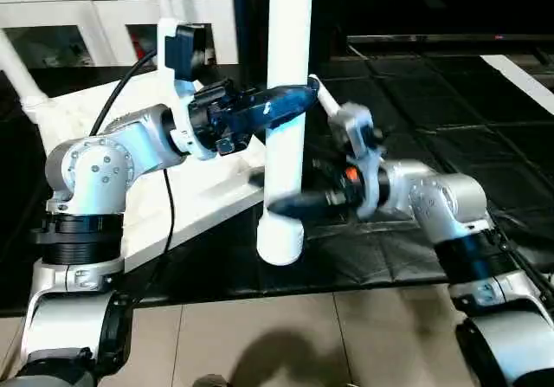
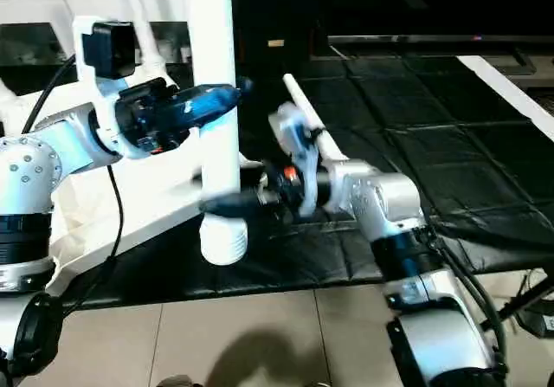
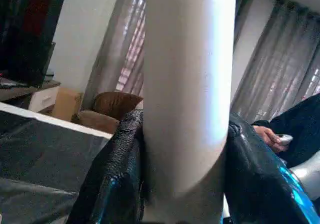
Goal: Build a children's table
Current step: Insert table leg to table base
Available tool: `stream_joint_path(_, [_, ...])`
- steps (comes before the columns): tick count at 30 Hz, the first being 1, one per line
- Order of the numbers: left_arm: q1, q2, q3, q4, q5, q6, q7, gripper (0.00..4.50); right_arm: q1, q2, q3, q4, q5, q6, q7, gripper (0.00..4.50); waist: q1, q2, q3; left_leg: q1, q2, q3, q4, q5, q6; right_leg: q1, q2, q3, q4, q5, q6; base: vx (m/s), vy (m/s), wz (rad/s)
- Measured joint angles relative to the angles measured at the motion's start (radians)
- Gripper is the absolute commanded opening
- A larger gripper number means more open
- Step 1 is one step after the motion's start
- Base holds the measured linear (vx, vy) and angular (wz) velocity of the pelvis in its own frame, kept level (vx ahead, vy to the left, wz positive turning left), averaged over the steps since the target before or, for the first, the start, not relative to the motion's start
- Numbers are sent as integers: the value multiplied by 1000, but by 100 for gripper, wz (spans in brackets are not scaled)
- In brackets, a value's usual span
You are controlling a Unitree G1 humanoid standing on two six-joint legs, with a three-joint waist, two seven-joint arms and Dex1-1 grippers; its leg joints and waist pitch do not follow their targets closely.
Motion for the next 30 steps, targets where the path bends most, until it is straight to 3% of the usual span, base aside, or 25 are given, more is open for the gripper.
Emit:
stream_joint_path(14, [0,2,0,2,-9,-1,-16,183,5,0,5,-8,-7,-6,6,215,1,0,0,0,0,0,0,0,0,0,0,0,0,0,0,0,0,0])
stream_joint_path(25, [0,-14,11,22,-9,-7,3,183,15,7,-8,-8,-10,-25,-10,198,3,0,0,0,0,0,0,0,0,0,0,0,0,1,-1,0,0,0])
stream_joint_path(27, [0,-15,17,24,-9,-11,9,239,18,16,-15,-8,-11,-40,-29,198,2,0,0,0,0,0,0,0,0,0,0,0,0,1,-1,0,0,0])
stream_joint_path(30, [-1,-18,30,26,2,-39,55,253,21,44,-23,-8,-36,-83,-101,198,0,0,0,0,0,0,0,0,-1,0,0,0,0,1,0,0,0,0])
